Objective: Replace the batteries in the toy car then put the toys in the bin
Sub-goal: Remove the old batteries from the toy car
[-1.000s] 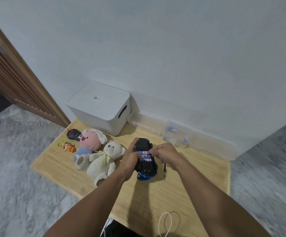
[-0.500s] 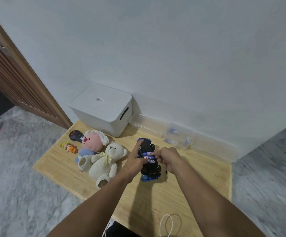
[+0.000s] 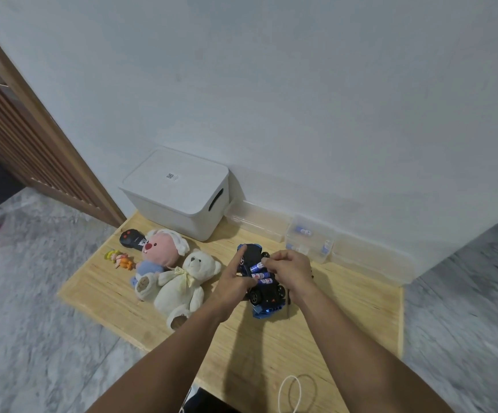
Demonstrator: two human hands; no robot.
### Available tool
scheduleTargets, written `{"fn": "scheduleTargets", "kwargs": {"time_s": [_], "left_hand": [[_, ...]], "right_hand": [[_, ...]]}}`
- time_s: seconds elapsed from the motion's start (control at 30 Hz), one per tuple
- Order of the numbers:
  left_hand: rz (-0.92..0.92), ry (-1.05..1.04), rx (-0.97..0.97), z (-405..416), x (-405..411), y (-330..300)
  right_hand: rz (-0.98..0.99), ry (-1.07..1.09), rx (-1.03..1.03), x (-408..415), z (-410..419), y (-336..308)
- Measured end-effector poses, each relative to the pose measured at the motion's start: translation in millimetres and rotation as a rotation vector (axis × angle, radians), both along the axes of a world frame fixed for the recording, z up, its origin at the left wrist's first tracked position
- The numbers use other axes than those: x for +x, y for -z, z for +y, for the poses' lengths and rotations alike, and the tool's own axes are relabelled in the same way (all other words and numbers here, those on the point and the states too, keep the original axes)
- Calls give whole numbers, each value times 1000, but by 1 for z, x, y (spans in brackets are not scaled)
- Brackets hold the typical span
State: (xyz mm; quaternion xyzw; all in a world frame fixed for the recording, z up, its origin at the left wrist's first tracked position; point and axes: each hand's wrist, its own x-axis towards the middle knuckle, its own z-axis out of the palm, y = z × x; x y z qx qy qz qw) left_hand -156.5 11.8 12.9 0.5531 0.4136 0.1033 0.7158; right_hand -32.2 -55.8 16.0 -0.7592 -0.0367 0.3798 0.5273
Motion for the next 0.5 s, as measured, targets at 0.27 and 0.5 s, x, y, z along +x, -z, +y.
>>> {"fn": "scheduleTargets", "kwargs": {"time_s": [0.27, 0.5], "left_hand": [[-35, 33, -9, 5, -1, 0], [-32, 63, 5, 4, 2, -3]], "right_hand": [[183, 183, 234, 9, 2, -22], [-214, -520, -123, 15, -1, -29]]}}
